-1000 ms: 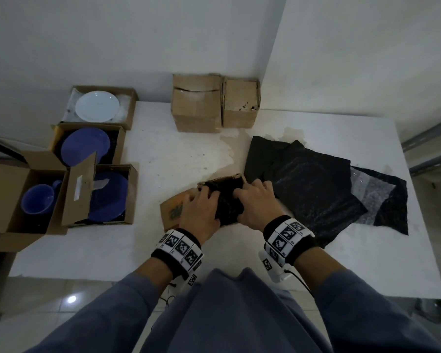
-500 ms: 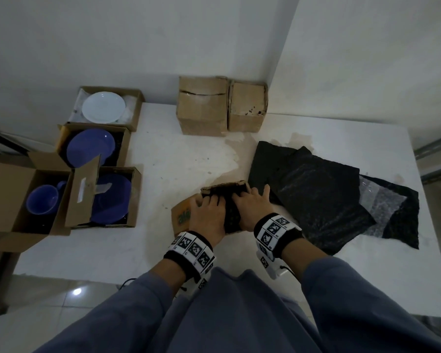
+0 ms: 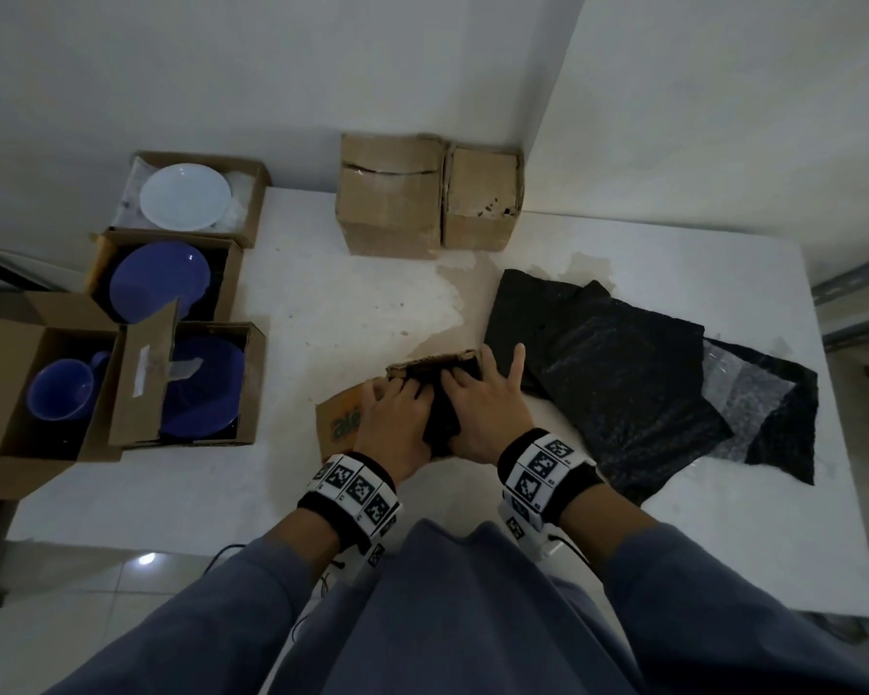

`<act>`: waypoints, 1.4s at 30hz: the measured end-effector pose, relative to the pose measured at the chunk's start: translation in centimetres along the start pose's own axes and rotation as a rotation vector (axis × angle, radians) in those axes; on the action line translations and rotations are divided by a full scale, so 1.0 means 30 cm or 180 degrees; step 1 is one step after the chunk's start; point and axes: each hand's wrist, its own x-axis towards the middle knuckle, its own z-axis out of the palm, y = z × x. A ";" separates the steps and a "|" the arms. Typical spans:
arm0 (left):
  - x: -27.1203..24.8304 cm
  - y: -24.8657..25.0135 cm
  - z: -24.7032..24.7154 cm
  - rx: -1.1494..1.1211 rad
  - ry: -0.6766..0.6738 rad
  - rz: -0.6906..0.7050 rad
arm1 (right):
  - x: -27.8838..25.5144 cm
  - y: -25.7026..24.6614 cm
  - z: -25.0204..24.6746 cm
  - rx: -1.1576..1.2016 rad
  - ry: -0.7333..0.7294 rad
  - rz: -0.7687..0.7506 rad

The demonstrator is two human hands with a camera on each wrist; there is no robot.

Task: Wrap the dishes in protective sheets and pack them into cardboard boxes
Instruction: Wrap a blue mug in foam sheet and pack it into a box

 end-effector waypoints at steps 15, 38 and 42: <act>0.031 0.047 -0.016 0.0406 -0.0318 0.0120 | 0.027 0.001 0.015 0.0215 -0.0204 0.0246; 0.008 0.046 -0.072 0.0729 -0.0869 0.0065 | 0.071 -0.001 0.050 0.0072 -0.0310 0.0445; -0.013 0.044 -0.097 0.0708 -0.0635 0.0107 | 0.072 -0.002 0.061 0.0055 -0.0305 0.0458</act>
